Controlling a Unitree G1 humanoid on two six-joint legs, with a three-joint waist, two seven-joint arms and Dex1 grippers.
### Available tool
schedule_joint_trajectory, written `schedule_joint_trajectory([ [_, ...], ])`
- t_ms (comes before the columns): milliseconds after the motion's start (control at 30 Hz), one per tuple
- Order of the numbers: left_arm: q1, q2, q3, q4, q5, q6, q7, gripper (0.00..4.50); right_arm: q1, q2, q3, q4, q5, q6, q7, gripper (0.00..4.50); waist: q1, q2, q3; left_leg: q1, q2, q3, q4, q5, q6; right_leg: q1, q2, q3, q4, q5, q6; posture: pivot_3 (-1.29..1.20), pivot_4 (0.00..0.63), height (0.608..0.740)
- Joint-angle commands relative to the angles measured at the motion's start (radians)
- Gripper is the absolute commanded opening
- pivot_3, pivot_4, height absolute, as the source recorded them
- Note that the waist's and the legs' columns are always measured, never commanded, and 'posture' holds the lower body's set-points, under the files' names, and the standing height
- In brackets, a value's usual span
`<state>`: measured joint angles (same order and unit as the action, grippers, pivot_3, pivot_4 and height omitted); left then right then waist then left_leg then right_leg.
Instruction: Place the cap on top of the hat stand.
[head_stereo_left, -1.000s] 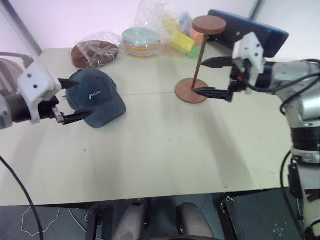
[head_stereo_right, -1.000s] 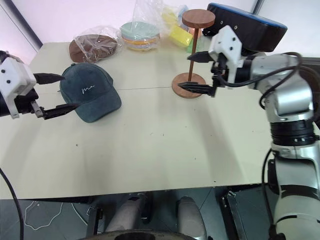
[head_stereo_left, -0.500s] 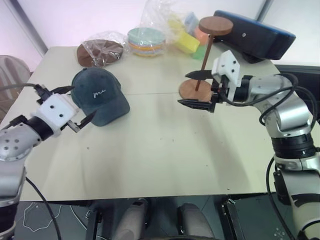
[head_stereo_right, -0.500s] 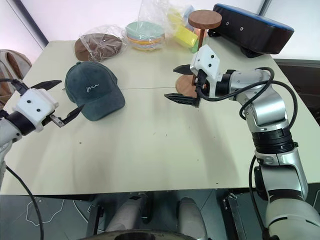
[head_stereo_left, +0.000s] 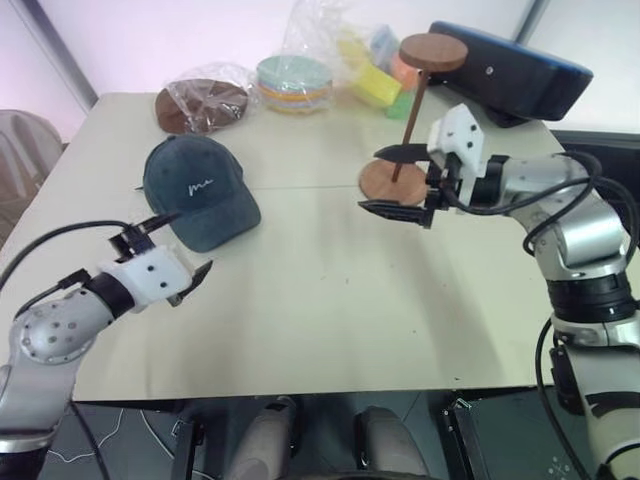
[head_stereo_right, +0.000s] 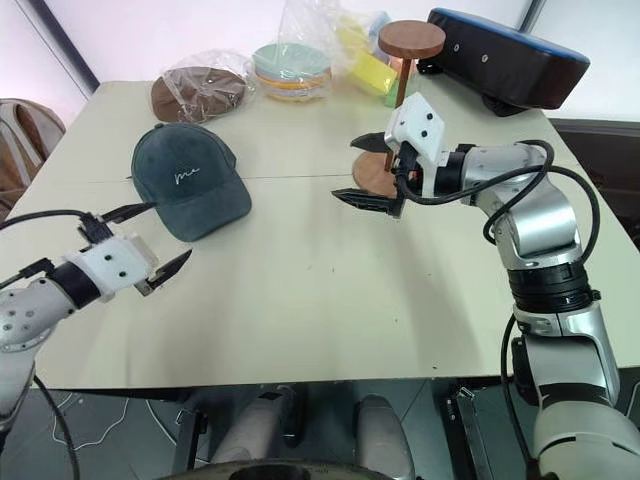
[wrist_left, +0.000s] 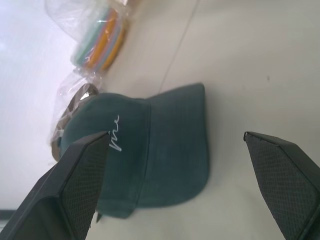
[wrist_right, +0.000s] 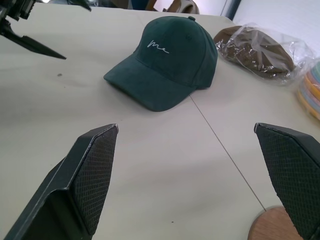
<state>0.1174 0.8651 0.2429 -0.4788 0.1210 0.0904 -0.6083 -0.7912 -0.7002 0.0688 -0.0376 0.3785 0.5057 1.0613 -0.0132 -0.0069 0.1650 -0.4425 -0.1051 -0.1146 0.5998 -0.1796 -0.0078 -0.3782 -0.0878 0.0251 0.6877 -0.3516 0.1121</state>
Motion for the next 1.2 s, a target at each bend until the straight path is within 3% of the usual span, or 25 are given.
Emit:
schedule_joint_trajectory([
  [33,0.011,0.026,-0.008,0.031,0.079,-0.066,0.012,4.50,-0.012,-0.021,-0.037,-0.044,0.033,0.021,0.017,4.46,0.001,0.000,0.000,0.000,0.000,0.000,0.000,0.000,0.000,0.000,0.000,0.000,0.000,0.000,0.000,0.00,0.150,0.740],
  [400,-0.041,-0.020,-0.125,0.148,0.180,-0.144,0.047,4.50,0.009,-0.029,-0.043,-0.088,0.051,0.058,0.005,4.46,0.000,0.000,0.000,0.000,0.000,0.000,0.000,0.000,0.000,0.000,0.000,0.000,0.000,0.000,0.000,0.00,0.150,0.740],
  [1200,-0.319,-0.135,-0.367,0.554,0.447,-0.211,0.265,4.50,0.009,-0.045,-0.057,-0.116,0.057,0.080,-0.010,4.46,0.006,0.002,-0.002,0.001,-0.001,-0.002,0.002,0.000,0.000,0.003,0.000,-0.002,0.002,0.000,0.000,0.00,0.150,0.740],
])
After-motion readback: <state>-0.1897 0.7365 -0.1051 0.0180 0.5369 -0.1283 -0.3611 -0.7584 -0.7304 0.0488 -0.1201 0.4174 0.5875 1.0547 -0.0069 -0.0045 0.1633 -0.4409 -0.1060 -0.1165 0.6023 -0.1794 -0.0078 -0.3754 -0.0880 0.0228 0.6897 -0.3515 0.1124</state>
